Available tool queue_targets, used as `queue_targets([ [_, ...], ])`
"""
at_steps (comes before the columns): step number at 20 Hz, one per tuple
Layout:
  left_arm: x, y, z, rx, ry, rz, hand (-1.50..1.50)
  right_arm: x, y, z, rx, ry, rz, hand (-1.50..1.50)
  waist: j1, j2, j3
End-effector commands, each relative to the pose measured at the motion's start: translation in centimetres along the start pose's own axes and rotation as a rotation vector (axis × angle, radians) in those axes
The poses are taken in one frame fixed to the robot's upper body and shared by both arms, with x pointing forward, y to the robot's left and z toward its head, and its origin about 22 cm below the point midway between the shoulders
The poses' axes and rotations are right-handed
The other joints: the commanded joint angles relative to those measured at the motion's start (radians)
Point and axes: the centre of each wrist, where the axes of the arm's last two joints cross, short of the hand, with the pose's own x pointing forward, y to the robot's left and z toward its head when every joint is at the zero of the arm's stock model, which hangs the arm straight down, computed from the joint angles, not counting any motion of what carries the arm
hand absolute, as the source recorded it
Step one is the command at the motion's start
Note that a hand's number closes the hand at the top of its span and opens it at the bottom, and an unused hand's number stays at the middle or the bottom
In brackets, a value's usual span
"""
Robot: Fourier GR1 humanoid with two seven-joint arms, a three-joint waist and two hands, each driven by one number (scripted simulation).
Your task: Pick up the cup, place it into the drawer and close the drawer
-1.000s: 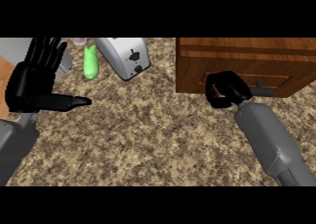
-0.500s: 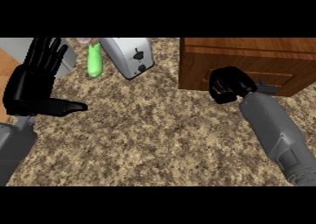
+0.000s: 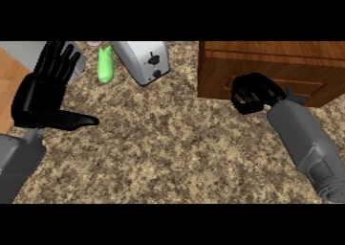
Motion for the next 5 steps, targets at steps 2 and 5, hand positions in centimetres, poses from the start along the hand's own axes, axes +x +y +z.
queue_targets([
  [2, -0.7, -0.7, 0.3, -0.019, 0.011, 0.014, -1.5, -0.3, -6.5, 0.0, -0.167, 0.124, 0.006, 1.5, 0.03, 0.038, 0.011],
  [5, -0.4, -0.5, 0.0, -0.01, 0.011, 0.014, -1.5, -0.7, -6.2, 0.3, -0.152, 0.136, 0.012, 1.5, 0.03, 0.037, 0.011],
])
